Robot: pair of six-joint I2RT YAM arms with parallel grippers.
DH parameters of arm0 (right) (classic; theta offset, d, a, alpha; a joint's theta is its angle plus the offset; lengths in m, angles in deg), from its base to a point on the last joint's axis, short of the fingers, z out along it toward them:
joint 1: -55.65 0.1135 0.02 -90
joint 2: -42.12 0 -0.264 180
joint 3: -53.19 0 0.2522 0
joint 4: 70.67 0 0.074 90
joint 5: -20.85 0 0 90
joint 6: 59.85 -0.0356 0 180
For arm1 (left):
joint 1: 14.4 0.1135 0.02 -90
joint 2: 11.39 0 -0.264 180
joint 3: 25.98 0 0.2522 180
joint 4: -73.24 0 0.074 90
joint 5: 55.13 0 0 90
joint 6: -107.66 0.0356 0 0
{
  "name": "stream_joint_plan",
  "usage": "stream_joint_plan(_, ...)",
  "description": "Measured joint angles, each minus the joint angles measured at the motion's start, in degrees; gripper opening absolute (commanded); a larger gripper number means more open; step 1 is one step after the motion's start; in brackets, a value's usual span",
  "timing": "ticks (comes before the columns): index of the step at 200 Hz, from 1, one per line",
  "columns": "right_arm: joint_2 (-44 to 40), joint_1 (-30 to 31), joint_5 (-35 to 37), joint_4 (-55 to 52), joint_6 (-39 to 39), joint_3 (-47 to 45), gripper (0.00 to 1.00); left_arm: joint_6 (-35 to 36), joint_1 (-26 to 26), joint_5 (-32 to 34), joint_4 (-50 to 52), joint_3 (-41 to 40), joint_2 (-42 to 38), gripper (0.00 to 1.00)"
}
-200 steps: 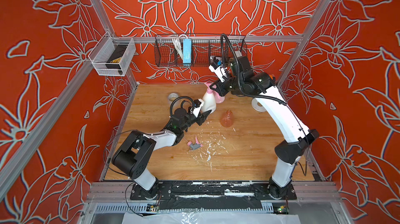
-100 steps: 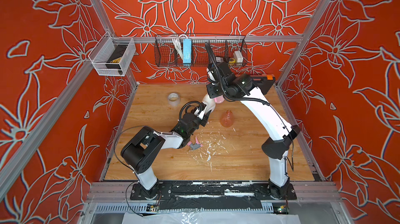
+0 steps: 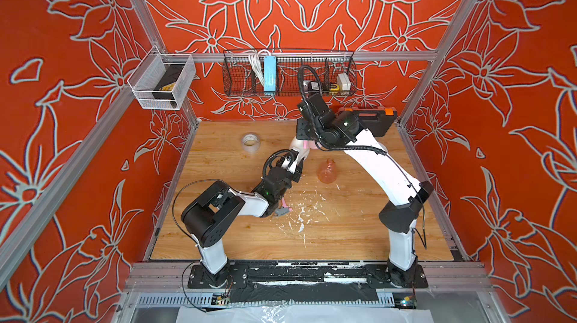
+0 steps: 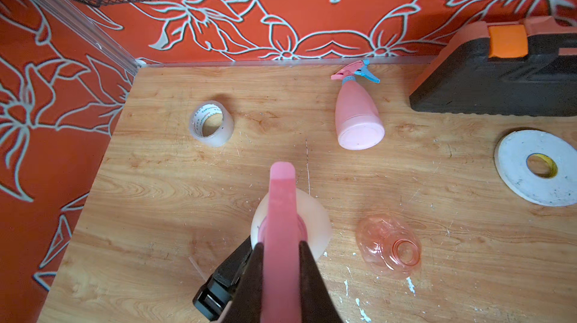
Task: Attach spray nozzles to spray bottles
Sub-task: Screw the spray nozzle on the spray bottle.
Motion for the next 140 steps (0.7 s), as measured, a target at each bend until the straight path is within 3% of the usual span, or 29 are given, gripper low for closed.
stream_joint_plan(61,4.24,0.31,2.08,-5.27,0.87,6.36,0.23,-0.70,-0.61,0.55,-2.08,-0.48,1.92,0.32)
stream_joint_plan(140,5.38,0.13,0.50,-12.96,3.06,6.25,0.29,-2.47,-0.68,1.40,-11.34,-0.09,2.73,0.31)
